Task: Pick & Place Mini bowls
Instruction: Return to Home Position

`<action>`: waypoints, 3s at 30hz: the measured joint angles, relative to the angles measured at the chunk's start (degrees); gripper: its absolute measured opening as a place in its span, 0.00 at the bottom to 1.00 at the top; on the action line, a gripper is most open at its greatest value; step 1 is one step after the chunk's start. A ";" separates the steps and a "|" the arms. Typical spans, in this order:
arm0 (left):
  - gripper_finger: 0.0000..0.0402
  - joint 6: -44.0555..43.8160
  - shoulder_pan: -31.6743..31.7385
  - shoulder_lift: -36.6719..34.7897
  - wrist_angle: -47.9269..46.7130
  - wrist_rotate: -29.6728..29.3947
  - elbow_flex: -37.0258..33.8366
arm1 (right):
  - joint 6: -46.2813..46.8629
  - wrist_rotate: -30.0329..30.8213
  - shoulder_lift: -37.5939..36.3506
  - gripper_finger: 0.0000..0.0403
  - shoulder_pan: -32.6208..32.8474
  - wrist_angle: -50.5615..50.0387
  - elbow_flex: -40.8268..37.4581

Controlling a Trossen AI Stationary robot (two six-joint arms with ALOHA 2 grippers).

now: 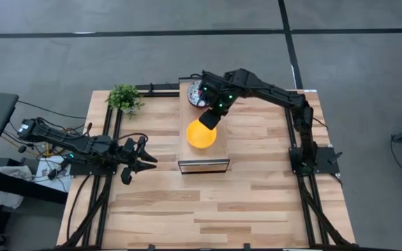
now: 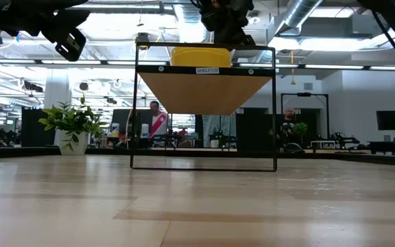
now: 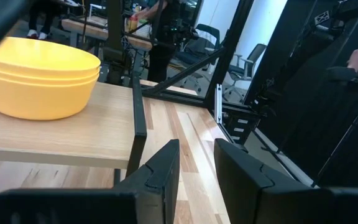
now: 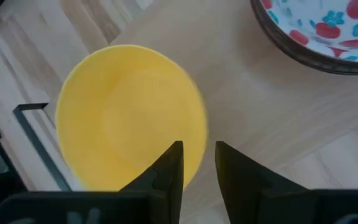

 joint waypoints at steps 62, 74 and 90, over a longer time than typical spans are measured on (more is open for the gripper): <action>0.25 0.48 -0.01 -0.02 0.92 3.20 0.00 | 8.09 18.88 -82.76 0.20 20.87 56.14 -92.18; 0.25 0.66 -0.01 0.00 1.36 1.83 0.00 | 13.56 20.14 -97.15 0.20 22.90 63.51 -107.11; 0.25 2.14 1.23 -1.89 2.77 -2.59 -2.01 | 21.29 23.12 -105.11 0.20 24.41 71.11 -118.15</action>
